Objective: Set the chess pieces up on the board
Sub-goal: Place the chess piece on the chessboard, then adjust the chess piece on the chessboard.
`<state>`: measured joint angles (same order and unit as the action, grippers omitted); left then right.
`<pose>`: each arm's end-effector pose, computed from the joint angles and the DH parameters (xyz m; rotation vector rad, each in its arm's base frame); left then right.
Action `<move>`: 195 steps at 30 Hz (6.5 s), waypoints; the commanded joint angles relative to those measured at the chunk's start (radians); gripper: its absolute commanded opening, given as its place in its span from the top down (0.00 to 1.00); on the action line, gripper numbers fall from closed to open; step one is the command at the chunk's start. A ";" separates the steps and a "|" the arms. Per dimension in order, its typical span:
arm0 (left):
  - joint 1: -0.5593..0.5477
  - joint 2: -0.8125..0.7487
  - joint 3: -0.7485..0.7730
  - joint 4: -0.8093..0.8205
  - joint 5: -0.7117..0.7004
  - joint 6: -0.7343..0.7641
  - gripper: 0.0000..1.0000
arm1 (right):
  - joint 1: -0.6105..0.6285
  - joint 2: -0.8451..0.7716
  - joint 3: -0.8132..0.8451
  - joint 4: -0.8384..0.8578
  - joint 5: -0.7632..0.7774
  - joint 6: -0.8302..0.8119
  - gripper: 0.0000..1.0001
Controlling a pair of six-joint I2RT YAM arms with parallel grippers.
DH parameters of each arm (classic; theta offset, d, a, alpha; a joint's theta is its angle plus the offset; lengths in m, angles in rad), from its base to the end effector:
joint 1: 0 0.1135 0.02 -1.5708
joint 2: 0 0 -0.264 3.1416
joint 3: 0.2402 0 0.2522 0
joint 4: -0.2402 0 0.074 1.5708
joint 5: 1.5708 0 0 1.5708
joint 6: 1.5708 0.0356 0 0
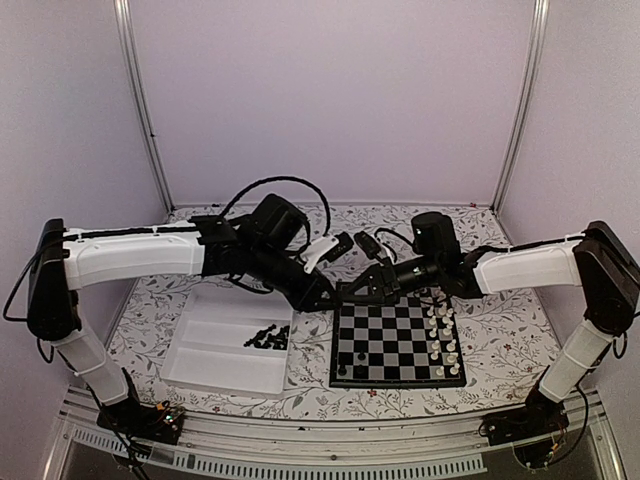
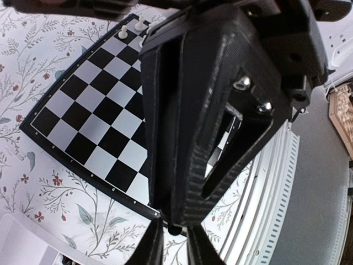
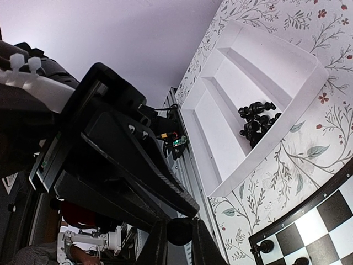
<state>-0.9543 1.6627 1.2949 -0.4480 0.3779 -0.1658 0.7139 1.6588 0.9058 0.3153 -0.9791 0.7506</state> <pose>0.2019 -0.3077 0.2663 1.1505 2.2652 -0.9441 0.2437 0.2502 0.2130 -0.7109 2.2315 1.8221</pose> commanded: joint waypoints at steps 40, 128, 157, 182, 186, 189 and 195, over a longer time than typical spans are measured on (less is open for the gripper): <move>-0.163 -0.066 -0.217 0.543 -0.578 0.214 0.72 | -0.111 0.076 -0.045 0.454 -0.168 0.461 0.94; 0.023 0.745 0.725 -0.768 0.075 -0.191 1.00 | -0.128 -0.429 -0.063 -0.687 0.554 -0.446 0.56; 0.041 0.715 0.794 -0.768 0.047 -0.208 0.72 | -0.129 -0.421 -0.077 -0.673 0.546 -0.428 0.56; 0.041 0.031 0.268 -0.236 -0.587 -0.159 0.54 | 0.155 -0.082 0.257 -0.856 0.786 -0.630 0.65; 0.057 -0.159 0.073 -0.052 -0.776 -0.190 0.16 | 0.221 0.055 0.375 -0.919 0.827 -0.654 0.65; 0.082 -0.255 -0.042 0.037 -0.816 -0.201 0.07 | 0.250 0.138 0.435 -0.936 0.834 -0.654 0.65; 0.100 -0.304 -0.086 0.008 -0.788 -0.194 0.10 | 0.269 0.270 0.526 -0.993 0.842 -0.649 0.63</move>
<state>-0.8673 1.3651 1.2449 -0.4824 -0.3794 -0.3527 0.9760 1.8671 1.3750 -0.6147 -0.1688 0.1108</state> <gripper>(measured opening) 0.904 0.367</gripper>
